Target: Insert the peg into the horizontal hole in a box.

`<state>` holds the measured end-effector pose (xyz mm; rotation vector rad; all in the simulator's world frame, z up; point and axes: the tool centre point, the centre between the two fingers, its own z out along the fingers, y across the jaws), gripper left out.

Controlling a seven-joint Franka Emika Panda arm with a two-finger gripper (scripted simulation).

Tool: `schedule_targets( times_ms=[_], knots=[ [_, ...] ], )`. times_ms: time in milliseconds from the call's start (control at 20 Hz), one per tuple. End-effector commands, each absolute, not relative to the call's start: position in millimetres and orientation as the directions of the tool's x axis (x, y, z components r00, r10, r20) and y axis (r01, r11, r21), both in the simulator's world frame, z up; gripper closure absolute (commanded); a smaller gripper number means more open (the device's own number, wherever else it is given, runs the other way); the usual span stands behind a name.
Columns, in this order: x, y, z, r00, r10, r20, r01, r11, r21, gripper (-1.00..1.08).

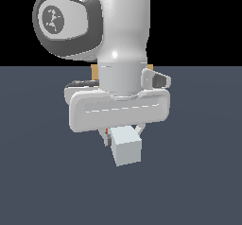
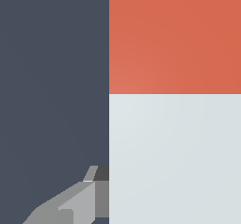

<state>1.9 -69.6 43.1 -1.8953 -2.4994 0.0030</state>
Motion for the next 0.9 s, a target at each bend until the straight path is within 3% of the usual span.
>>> schedule_targets(
  times_ms=[0,450,850],
  knots=[
    [-0.9,-68.2,54.5,-0.220,0.975,0.001,0.975,0.220,0.001,1.08],
    [-17.4,-60.2,89.1,-0.022,1.000,0.002,1.000,0.022,0.001,1.08],
    [-23.1,-55.6,103.9,0.061,0.998,0.001,0.998,-0.061,0.000,1.08]
  ],
)
